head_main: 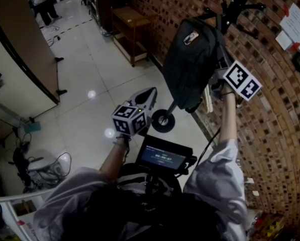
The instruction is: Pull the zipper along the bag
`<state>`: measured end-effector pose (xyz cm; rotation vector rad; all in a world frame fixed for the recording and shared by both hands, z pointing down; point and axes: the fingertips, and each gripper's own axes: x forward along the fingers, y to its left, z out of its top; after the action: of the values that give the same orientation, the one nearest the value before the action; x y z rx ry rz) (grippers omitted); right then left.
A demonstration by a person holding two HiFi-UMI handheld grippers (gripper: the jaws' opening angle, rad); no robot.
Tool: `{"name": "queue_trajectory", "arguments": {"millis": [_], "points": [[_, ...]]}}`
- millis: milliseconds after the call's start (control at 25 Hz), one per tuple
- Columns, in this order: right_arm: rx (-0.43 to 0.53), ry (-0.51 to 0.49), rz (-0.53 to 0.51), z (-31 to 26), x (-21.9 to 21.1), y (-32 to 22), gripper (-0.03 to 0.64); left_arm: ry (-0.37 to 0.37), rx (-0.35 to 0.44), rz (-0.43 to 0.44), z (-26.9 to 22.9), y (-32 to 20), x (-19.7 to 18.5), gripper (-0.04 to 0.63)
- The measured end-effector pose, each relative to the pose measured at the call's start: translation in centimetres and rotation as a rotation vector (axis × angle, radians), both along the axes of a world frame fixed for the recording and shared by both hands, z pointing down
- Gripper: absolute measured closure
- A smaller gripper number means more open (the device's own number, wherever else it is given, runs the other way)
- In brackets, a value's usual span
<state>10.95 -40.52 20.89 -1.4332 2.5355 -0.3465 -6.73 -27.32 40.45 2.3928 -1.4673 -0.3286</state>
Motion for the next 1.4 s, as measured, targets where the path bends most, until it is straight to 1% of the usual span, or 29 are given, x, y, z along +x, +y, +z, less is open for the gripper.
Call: {"name": "queue_trajectory", "arguments": {"millis": [120, 280, 320, 480, 560, 720, 880, 1000, 1280, 1400], "points": [[-0.034, -0.100, -0.026, 0.6, 0.3, 0.2, 0.623, 0.003, 0.000, 0.002, 0.1, 0.1, 0.1, 0.588], [-0.119, -0.300, -0.093, 2.1, 0.9, 0.1, 0.621, 0.002, 0.000, 0.009, 0.1, 0.2, 0.3, 0.588], [-0.125, -0.324, -0.102, 2.2, 1.0, 0.0, 0.621, 0.002, -0.002, 0.011, 0.1, 0.2, 0.4, 0.588], [-0.115, -0.276, -0.097, 1.9, 0.8, 0.1, 0.621, 0.001, -0.007, 0.016, 0.1, 0.2, 0.5, 0.588], [-0.125, -0.283, -0.099, 2.0, 0.9, 0.1, 0.621, -0.002, -0.008, 0.017, 0.1, 0.3, 0.6, 0.588], [-0.106, -0.279, -0.113, 2.2, 1.2, 0.2, 0.621, -0.009, -0.005, 0.021, 0.0, 0.5, 0.8, 0.588], [-0.098, -0.251, -0.109, 2.3, 1.3, 0.5, 0.620, -0.011, -0.004, 0.019, -0.1, 0.7, 0.8, 0.588], [-0.113, -0.252, -0.097, 2.7, 1.4, 0.7, 0.620, -0.013, -0.005, 0.018, -0.1, 0.7, 0.8, 0.589], [-0.092, -0.205, -0.081, 3.4, 1.8, 1.1, 0.618, -0.014, -0.007, 0.024, 0.2, 0.8, 1.4, 0.588], [-0.100, -0.215, -0.077, 3.8, 1.8, 1.4, 0.618, -0.017, -0.008, 0.030, 0.3, 0.9, 1.7, 0.588]]}}
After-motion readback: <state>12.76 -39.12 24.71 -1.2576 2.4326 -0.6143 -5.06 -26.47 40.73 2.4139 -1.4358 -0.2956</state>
